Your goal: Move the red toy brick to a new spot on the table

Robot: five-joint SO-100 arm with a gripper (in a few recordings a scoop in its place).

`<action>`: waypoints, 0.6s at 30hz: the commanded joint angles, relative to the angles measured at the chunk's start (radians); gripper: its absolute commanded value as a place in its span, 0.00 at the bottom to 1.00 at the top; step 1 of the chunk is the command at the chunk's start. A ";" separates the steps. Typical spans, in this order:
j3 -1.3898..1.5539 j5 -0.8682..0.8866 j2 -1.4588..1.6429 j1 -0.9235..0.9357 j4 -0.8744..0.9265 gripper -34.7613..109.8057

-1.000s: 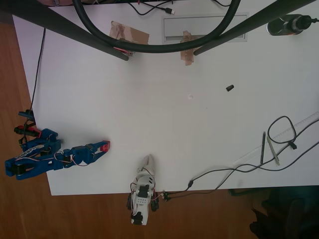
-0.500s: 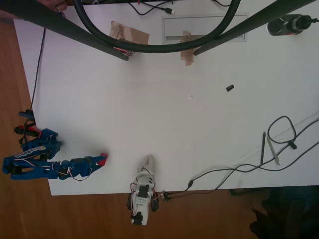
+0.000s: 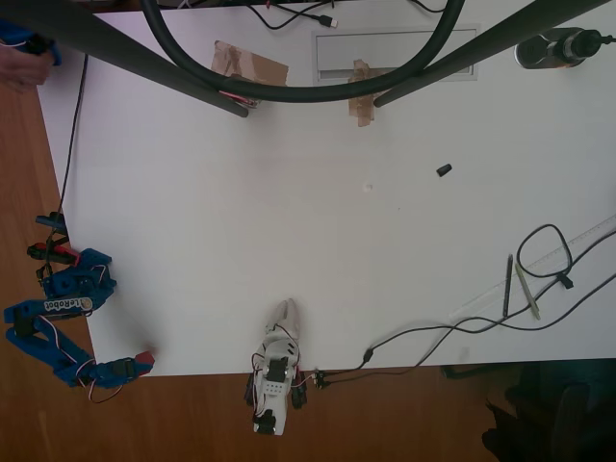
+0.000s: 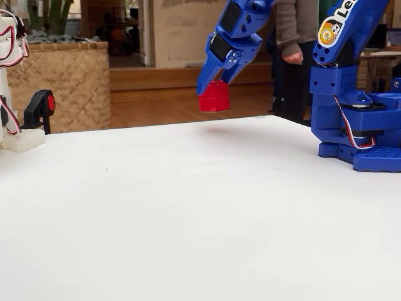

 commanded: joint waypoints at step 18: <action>-0.166 -0.084 0.025 0.183 0.061 0.41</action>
